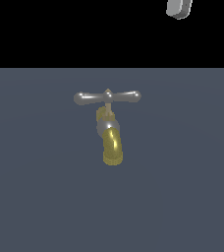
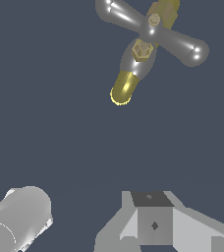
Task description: Turn on the faucet by rotating a designated handle.
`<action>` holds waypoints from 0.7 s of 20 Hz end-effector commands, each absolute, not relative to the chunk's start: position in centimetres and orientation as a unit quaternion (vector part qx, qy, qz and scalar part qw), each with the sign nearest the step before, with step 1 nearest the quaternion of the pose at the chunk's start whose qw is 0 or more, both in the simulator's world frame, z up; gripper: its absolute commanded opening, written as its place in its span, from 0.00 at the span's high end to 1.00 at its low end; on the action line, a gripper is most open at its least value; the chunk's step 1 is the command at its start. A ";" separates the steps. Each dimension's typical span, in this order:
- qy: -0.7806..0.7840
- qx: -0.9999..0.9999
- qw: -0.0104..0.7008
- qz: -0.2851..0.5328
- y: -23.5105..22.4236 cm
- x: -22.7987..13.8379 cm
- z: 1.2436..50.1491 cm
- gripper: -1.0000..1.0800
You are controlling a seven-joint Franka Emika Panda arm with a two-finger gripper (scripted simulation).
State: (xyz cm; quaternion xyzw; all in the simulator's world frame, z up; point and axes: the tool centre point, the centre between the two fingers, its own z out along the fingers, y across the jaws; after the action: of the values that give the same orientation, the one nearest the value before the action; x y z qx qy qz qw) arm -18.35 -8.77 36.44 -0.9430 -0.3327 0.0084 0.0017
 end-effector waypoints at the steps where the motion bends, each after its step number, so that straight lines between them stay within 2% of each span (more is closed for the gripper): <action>1: -0.361 -0.933 0.001 0.008 -9.3 -17.6 35.5 1.00; 14: -0.495 -0.869 -0.001 0.007 -11.1 -13.2 30.6 1.00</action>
State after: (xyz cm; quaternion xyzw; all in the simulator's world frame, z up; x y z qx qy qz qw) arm -13.70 -10.90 31.13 -0.8777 -0.4792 0.0069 -0.0006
